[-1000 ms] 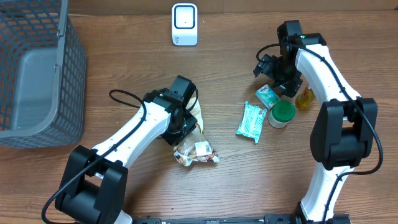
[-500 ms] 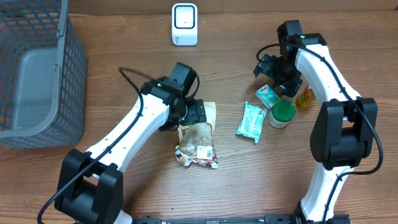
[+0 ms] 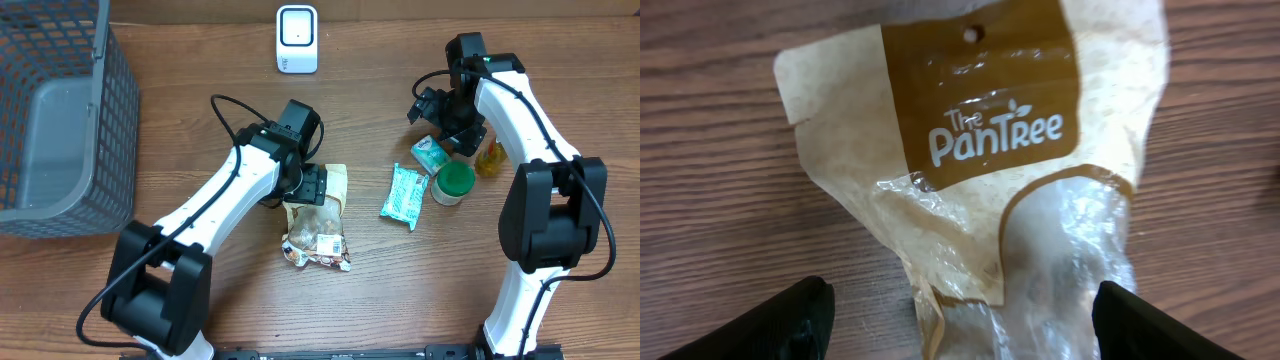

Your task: Scan the item barcode

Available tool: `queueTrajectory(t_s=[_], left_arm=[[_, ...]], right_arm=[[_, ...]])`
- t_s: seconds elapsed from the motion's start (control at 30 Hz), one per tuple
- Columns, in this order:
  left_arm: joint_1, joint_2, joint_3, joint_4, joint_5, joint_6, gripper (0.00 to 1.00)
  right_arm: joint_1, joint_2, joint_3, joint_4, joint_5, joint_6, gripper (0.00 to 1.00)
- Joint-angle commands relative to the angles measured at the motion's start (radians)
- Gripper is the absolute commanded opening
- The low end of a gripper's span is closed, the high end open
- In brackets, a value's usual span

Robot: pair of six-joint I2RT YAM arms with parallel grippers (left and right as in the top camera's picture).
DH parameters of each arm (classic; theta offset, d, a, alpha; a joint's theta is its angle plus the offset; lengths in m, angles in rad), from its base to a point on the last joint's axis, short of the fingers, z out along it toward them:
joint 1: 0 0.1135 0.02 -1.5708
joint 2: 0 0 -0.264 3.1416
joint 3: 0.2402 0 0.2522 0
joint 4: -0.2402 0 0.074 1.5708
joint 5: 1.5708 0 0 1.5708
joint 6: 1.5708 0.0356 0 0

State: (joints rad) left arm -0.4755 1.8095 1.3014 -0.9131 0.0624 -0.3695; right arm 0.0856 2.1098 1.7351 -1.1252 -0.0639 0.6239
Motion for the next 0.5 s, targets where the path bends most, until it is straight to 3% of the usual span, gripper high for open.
queueTrajectory(t_s=[0.0,0.27,0.47], left_arm=[[0.004,0.030,0.013,-0.003,-0.010,-0.006,0.84],[0.004,0.034,0.013,-0.082,0.088,-0.036,0.80],[0.004,0.034,0.013,-0.166,0.089,-0.064,0.87]], right_arm=[[-0.004,-0.022,0.027,0.003,-0.001,-0.004,1.00],[-0.004,-0.022,0.027,0.003,-0.001,-0.004,1.00],[-0.004,-0.022,0.027,0.003,-0.001,-0.004,1.00]])
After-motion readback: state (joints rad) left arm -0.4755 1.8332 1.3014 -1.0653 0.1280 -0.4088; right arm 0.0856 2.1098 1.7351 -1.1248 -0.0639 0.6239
